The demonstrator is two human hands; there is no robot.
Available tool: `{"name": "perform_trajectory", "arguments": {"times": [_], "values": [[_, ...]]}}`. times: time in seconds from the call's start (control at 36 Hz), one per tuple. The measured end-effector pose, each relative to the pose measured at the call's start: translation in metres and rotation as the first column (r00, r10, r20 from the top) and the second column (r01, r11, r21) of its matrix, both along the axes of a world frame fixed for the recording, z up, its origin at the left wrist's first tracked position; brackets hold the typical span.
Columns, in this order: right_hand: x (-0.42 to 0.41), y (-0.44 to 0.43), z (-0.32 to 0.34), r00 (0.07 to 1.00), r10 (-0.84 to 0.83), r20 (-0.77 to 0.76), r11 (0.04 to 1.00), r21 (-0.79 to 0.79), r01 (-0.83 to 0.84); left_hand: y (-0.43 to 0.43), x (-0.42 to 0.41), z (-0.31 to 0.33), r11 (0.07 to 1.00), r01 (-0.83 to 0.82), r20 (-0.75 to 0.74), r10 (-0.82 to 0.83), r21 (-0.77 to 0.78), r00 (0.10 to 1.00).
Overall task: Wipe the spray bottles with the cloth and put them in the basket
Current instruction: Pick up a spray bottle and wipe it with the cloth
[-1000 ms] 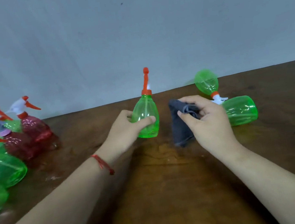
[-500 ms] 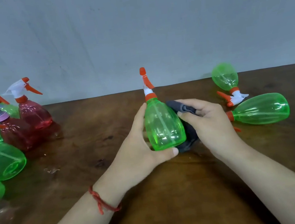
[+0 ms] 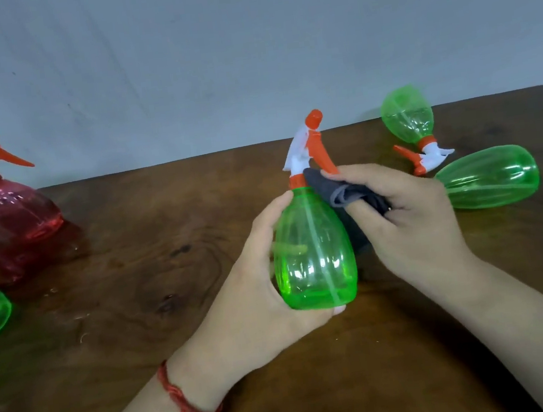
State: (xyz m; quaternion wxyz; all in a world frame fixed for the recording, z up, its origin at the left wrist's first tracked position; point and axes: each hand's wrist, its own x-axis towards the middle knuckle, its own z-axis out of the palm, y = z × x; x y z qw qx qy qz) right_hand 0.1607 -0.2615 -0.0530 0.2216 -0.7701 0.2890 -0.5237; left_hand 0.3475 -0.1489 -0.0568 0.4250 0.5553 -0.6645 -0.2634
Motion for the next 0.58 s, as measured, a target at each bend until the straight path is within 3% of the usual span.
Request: {"name": "perform_trajectory", "arguments": {"times": [0.19,0.33,0.58], "values": [[-0.004,-0.003,-0.001,0.985,0.126,-0.121,0.987,-0.082,-0.136,-0.002,-0.003,-0.002,0.997,-0.041,-0.006,0.041,-0.063,0.999],[0.000,0.002,-0.003,0.968,0.108,-0.225,0.984,-0.117,-0.137,-0.005,0.002,-0.011,0.995,-0.069,-0.018,0.068,-0.074,0.998],[0.003,0.011,0.002,0.956,0.092,-0.277,0.963,-0.218,-0.156,-0.005,0.009,-0.013,0.985,-0.155,-0.138,0.144,-0.075,0.980]]}}
